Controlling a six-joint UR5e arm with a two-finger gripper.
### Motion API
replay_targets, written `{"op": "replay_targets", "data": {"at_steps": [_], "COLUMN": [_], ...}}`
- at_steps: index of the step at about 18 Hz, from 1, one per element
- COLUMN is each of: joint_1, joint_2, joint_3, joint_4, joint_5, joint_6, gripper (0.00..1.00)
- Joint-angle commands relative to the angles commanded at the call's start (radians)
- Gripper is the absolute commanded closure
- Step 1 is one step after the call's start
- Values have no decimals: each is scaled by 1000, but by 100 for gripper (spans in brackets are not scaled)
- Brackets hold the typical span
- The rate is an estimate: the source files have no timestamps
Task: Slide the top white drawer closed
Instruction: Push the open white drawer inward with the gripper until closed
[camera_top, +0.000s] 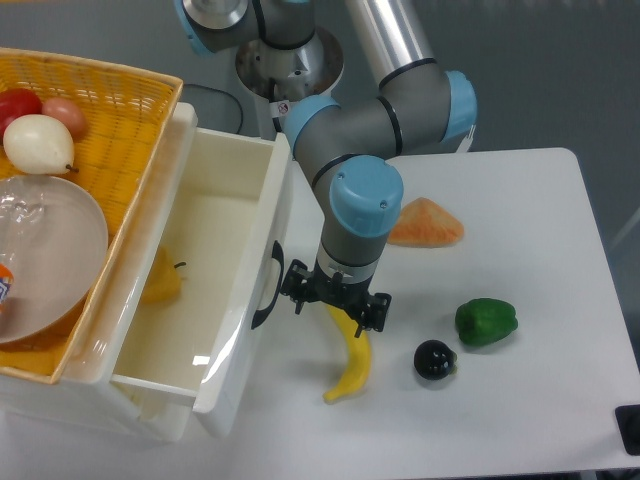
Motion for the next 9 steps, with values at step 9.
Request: {"op": "replay_targets", "data": {"at_steps": [9], "joint_1": [-31], "joint_2": [6], "joint_3": [-5], "joint_4": [-6], "joint_5": [0], "joint_6": [0], "gripper": [0]}}
